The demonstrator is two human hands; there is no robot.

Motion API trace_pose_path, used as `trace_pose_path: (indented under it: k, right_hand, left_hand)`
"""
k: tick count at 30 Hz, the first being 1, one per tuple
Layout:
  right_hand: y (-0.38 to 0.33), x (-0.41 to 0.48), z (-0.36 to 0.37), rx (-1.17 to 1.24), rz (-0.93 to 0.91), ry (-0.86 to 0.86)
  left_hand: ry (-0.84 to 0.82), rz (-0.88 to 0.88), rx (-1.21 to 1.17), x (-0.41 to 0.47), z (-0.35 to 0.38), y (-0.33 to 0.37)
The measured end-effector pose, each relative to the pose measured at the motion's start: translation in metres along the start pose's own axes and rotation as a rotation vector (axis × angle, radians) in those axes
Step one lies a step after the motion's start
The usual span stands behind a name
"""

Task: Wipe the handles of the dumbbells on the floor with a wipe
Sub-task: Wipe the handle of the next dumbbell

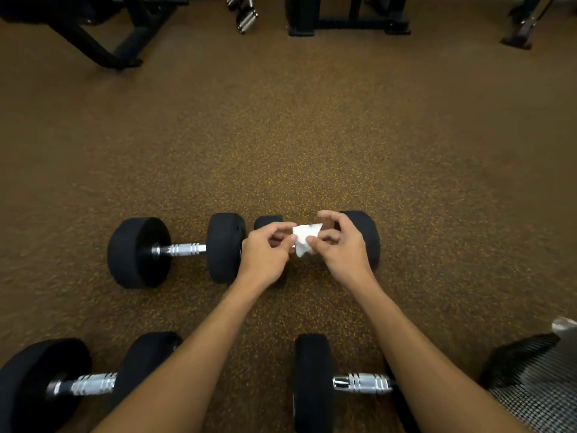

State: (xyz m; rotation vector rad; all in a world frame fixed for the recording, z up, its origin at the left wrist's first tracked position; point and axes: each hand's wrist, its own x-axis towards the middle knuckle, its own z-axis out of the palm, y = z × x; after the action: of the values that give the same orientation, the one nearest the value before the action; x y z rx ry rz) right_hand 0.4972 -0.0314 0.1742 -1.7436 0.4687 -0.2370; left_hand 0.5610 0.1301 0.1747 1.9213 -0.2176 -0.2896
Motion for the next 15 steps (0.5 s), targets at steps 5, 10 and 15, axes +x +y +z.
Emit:
trace_pose_path:
  k: [5, 10, 15]
  right_hand:
    - [0.029, 0.007, 0.0, -0.03, -0.056, 0.029]
    - [0.053, 0.026, 0.005, -0.092, -0.034, 0.003]
    - [0.074, 0.043, 0.02, -0.174, -0.031, -0.026]
  left_hand:
    - [0.219, 0.128, 0.225, -0.002, 0.013, -0.018]
    - [0.3, 0.223, 0.494, 0.011, 0.02, -0.043]
    - [0.25, 0.312, 0.589, 0.039, 0.022, -0.073]
